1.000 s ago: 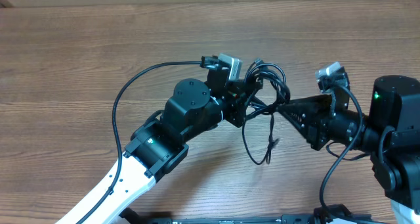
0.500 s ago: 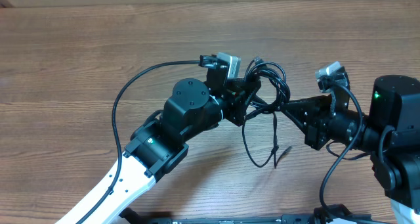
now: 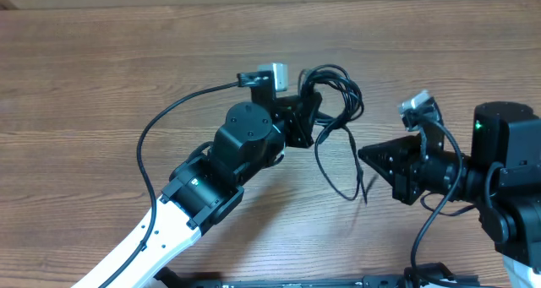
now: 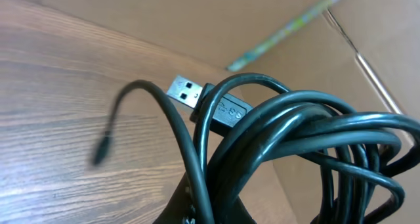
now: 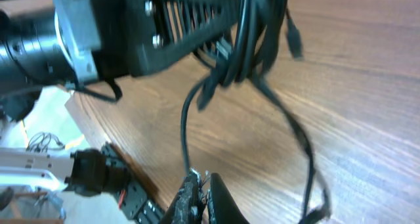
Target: Untangle cables
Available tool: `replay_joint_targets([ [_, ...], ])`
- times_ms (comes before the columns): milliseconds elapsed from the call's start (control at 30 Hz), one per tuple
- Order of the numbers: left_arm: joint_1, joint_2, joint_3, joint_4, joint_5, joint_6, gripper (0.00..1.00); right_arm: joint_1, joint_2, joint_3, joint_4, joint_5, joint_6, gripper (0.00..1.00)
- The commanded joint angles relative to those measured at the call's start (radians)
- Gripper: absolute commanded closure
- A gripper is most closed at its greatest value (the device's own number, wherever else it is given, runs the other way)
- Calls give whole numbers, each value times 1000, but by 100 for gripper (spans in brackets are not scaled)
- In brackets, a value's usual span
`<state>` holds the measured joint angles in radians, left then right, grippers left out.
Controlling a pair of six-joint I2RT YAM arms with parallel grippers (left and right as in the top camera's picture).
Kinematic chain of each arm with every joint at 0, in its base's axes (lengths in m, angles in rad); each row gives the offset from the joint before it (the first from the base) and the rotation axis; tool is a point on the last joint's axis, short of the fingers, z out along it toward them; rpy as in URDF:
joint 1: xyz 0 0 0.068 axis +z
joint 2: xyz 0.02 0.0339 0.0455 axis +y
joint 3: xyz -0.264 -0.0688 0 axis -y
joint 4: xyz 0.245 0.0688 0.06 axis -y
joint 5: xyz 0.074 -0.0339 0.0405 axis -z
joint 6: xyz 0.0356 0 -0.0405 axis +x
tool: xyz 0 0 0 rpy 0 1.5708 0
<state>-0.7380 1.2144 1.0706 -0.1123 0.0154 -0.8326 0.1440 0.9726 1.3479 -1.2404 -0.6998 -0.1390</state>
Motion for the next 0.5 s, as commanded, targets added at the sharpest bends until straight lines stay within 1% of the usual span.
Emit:
replay_joint_targets([
  [0, 3, 3, 13, 13, -71, -100, 96, -1, -5, 0, -24, -4, -53, 96],
  [100, 2, 3, 13, 12, -63, -67, 96, -1, -5, 0, -25, 29, -47, 95],
  [133, 2, 3, 13, 11, -48, -34, 96, -1, -5, 0, -22, 34, -45, 91],
  [200, 2, 3, 13, 12, -2, 26, 96, -1, -5, 0, -10, 36, -45, 73],
  [233, 2, 3, 13, 11, 18, 48, 96, -1, -5, 0, -2, 36, -45, 70],
  [333, 2, 3, 13, 11, 90, 122, 96, -1, -5, 0, 28, 37, -46, 66],
  [467, 2, 3, 13, 12, 210, 198, 96, -1, -5, 0, 65, 69, -45, 65],
])
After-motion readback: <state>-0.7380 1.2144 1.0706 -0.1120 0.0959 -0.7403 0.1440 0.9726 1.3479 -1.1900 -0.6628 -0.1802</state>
